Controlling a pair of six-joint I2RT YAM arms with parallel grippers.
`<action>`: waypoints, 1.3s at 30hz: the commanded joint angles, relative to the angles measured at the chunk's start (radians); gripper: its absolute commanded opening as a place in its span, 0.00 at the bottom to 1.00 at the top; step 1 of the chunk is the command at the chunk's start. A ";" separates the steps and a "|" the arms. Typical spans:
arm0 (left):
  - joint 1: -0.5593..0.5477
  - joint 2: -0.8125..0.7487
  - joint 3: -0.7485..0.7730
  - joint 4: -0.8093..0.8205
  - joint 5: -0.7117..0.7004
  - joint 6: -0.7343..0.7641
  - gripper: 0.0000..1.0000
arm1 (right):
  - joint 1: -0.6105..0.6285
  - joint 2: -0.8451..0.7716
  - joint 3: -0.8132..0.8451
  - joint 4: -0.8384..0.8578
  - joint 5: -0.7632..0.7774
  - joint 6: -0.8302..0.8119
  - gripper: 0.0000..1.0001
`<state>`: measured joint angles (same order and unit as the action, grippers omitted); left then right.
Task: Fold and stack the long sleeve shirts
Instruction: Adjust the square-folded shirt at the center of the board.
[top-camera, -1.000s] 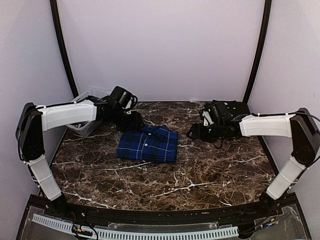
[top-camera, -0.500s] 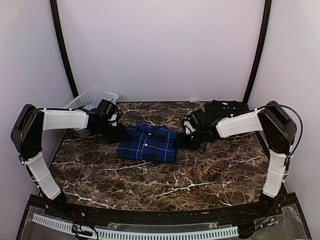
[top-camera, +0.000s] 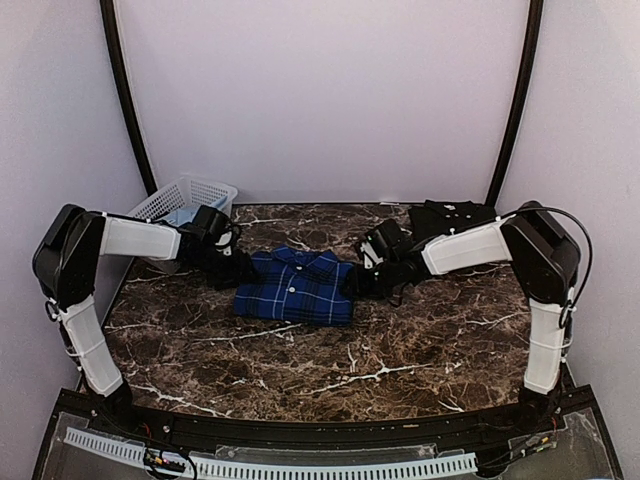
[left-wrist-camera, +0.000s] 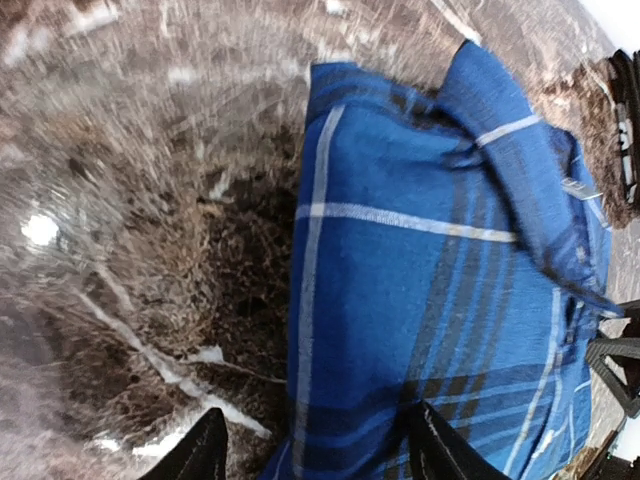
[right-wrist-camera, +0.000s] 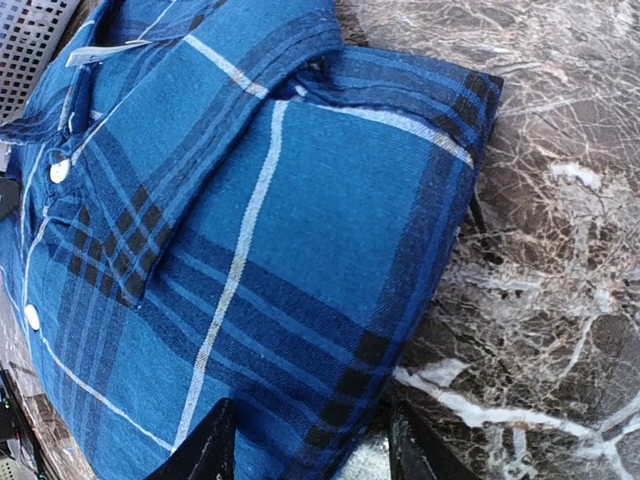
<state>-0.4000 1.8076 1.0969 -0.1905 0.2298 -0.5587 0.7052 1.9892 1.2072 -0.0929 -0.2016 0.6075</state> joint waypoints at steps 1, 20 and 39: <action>0.003 0.067 0.007 0.022 0.095 0.013 0.61 | 0.014 0.031 0.021 0.006 0.018 0.011 0.47; -0.082 -0.169 0.009 -0.171 -0.004 -0.078 0.00 | 0.069 -0.029 0.171 -0.109 0.011 -0.064 0.00; -0.167 -0.385 -0.198 -0.344 -0.280 -0.211 0.47 | 0.062 -0.113 -0.018 -0.104 0.022 -0.069 0.25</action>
<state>-0.5713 1.4563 0.8516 -0.4694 0.0639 -0.7746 0.7872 1.9484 1.2282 -0.2176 -0.2142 0.5503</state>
